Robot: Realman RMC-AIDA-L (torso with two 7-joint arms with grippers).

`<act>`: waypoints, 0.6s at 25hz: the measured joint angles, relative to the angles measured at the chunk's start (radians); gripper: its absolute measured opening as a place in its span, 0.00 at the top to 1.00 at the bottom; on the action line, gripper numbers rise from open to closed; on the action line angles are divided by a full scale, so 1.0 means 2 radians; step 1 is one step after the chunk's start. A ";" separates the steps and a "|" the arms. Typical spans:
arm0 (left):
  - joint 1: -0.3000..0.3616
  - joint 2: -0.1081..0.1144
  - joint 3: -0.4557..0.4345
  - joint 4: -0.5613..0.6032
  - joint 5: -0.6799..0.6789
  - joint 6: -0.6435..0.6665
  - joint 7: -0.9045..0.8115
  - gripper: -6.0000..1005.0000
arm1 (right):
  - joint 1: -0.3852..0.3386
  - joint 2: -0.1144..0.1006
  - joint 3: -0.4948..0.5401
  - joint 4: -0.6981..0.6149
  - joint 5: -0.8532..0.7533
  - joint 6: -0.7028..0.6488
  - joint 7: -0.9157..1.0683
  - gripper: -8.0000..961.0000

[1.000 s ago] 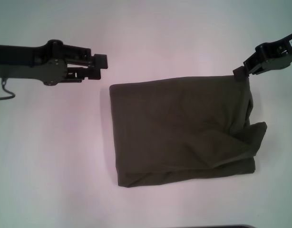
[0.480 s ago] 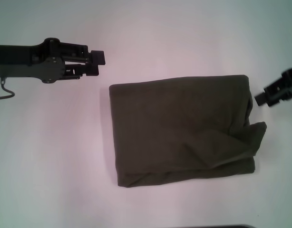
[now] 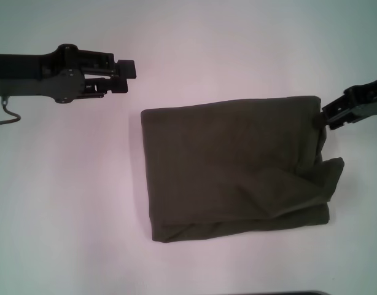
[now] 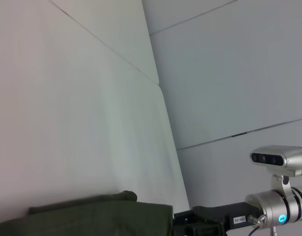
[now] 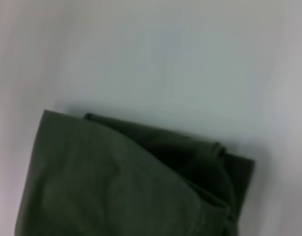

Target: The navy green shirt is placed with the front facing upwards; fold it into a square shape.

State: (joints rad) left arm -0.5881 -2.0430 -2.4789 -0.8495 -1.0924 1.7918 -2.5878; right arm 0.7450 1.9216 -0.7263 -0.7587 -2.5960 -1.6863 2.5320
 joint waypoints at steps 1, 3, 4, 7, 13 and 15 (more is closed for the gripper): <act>0.000 0.000 0.000 0.000 0.000 0.000 0.000 0.56 | 0.003 0.001 -0.002 0.003 0.000 0.001 0.000 0.51; 0.001 0.000 0.000 0.000 0.000 -0.001 0.000 0.56 | 0.007 0.003 -0.003 0.004 0.000 0.001 0.000 0.51; 0.001 0.000 0.000 0.000 0.000 -0.001 0.000 0.56 | 0.009 0.003 -0.003 0.004 0.001 0.002 0.000 0.51; 0.001 0.000 0.000 0.000 0.000 -0.002 0.000 0.56 | 0.012 0.004 -0.003 0.006 0.001 0.007 0.000 0.51; 0.001 -0.001 0.000 0.000 -0.001 -0.002 0.004 0.56 | 0.013 0.005 -0.003 0.010 0.001 0.008 0.002 0.51; 0.001 -0.001 0.000 0.000 -0.001 -0.003 0.004 0.56 | 0.012 0.005 -0.003 0.010 0.001 -0.001 0.001 0.51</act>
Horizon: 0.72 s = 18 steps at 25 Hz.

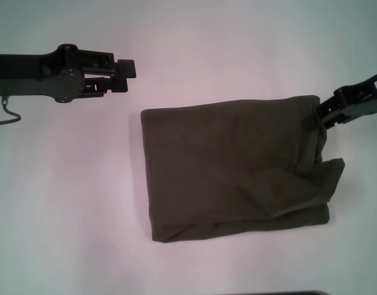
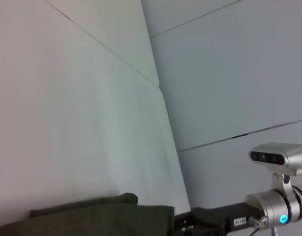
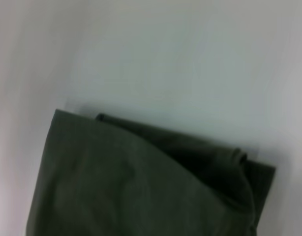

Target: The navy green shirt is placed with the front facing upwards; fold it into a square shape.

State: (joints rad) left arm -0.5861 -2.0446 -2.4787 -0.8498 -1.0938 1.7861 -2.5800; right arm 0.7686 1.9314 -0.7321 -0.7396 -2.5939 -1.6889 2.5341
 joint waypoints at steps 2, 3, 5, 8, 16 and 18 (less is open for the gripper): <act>0.000 0.000 0.001 0.000 0.000 0.000 0.000 0.56 | -0.002 0.000 0.003 -0.002 0.000 -0.006 -0.001 0.51; 0.000 -0.001 0.002 0.000 0.000 0.000 0.000 0.56 | -0.003 0.000 0.005 -0.003 0.001 -0.008 -0.001 0.51; 0.000 -0.001 0.002 0.001 0.000 -0.001 0.001 0.56 | -0.003 -0.001 0.009 -0.004 0.002 -0.009 -0.001 0.51; -0.001 -0.003 0.002 0.001 0.000 -0.001 0.001 0.56 | -0.003 -0.002 0.007 -0.002 0.001 -0.005 -0.001 0.51; -0.001 -0.004 0.001 0.002 0.000 -0.001 0.001 0.56 | -0.003 0.005 0.004 -0.001 -0.003 0.016 0.000 0.52; -0.001 -0.004 0.001 0.001 0.000 -0.001 0.001 0.56 | -0.003 0.009 0.004 0.000 -0.003 0.021 -0.001 0.52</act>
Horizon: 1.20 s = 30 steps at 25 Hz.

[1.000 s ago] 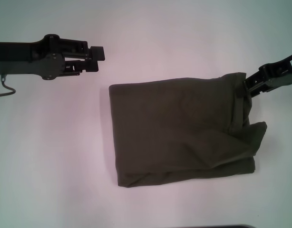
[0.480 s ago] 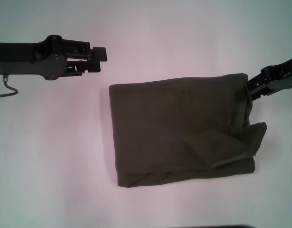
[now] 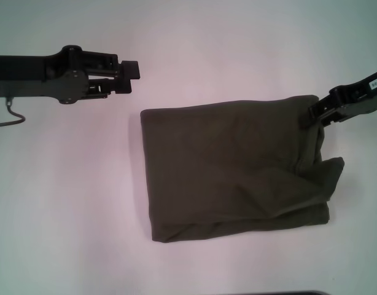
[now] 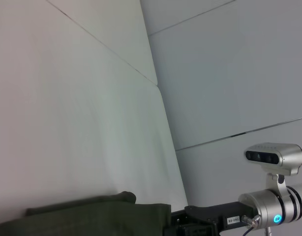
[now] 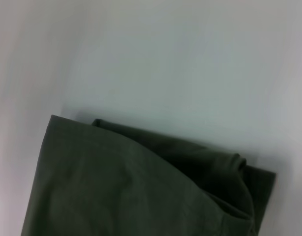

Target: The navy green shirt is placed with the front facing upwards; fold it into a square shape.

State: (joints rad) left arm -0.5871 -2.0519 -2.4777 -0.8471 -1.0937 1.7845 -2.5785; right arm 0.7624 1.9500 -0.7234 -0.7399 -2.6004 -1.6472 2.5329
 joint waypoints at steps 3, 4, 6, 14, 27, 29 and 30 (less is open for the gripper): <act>0.003 0.004 0.000 -0.001 0.001 0.001 0.000 0.56 | 0.002 0.004 0.000 0.003 0.000 0.005 -0.001 0.52; 0.003 0.006 -0.001 0.000 0.001 0.002 0.000 0.56 | 0.003 0.004 -0.001 0.005 0.000 0.006 -0.001 0.52; 0.006 0.013 0.001 0.001 0.003 0.004 0.000 0.56 | 0.004 0.005 -0.002 0.009 0.000 0.007 -0.001 0.52; 0.013 0.018 0.003 0.003 0.005 0.010 0.000 0.56 | 0.004 0.004 -0.007 0.012 0.001 0.009 0.004 0.55; 0.013 0.017 0.006 0.005 0.005 0.007 0.001 0.56 | 0.005 0.003 0.001 -0.001 0.009 0.006 0.005 0.83; 0.013 0.017 0.005 0.005 0.005 0.007 0.001 0.56 | 0.005 0.002 0.002 -0.004 0.015 0.007 0.005 0.89; 0.013 0.017 0.006 0.005 0.005 0.007 0.001 0.56 | 0.005 0.002 0.003 -0.005 0.018 0.007 0.005 0.91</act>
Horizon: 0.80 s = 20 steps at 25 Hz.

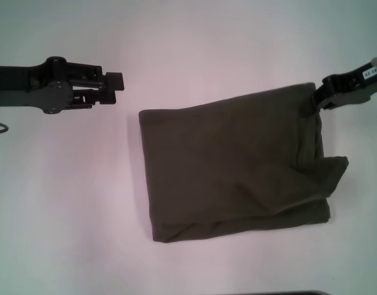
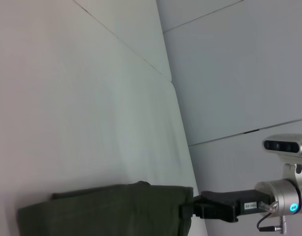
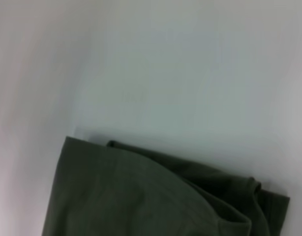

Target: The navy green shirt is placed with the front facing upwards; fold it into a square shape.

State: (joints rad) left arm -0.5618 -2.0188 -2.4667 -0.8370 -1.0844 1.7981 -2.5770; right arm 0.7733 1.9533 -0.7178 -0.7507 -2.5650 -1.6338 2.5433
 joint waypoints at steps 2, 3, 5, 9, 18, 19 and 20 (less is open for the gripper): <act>-0.001 0.000 0.000 0.000 0.000 0.000 0.000 0.56 | 0.000 -0.001 0.001 -0.001 0.005 0.001 0.000 0.93; -0.001 0.000 0.000 0.000 0.000 0.000 0.000 0.56 | 0.001 -0.001 0.001 -0.001 0.007 0.003 0.000 0.92; -0.001 0.000 0.000 0.000 0.000 0.000 0.000 0.56 | 0.001 -0.001 0.000 -0.001 0.008 0.008 0.000 0.91; -0.001 -0.002 0.001 0.000 0.000 0.000 0.000 0.56 | 0.002 0.004 -0.002 -0.001 0.008 0.026 0.000 0.89; 0.000 -0.005 0.001 0.000 0.000 0.002 0.001 0.56 | 0.008 0.018 -0.012 0.005 0.005 0.053 0.000 0.84; 0.001 -0.005 0.001 0.000 0.000 0.002 0.001 0.56 | 0.008 0.018 -0.014 0.005 0.005 0.053 0.000 0.84; 0.001 -0.005 0.001 0.000 0.000 0.002 0.001 0.56 | 0.008 0.018 -0.014 0.005 0.005 0.053 0.000 0.83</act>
State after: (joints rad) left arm -0.5590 -2.0292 -2.4651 -0.8376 -1.0845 1.8022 -2.5742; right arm 0.7887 1.9894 -0.7462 -0.7402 -2.5555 -1.5286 2.5438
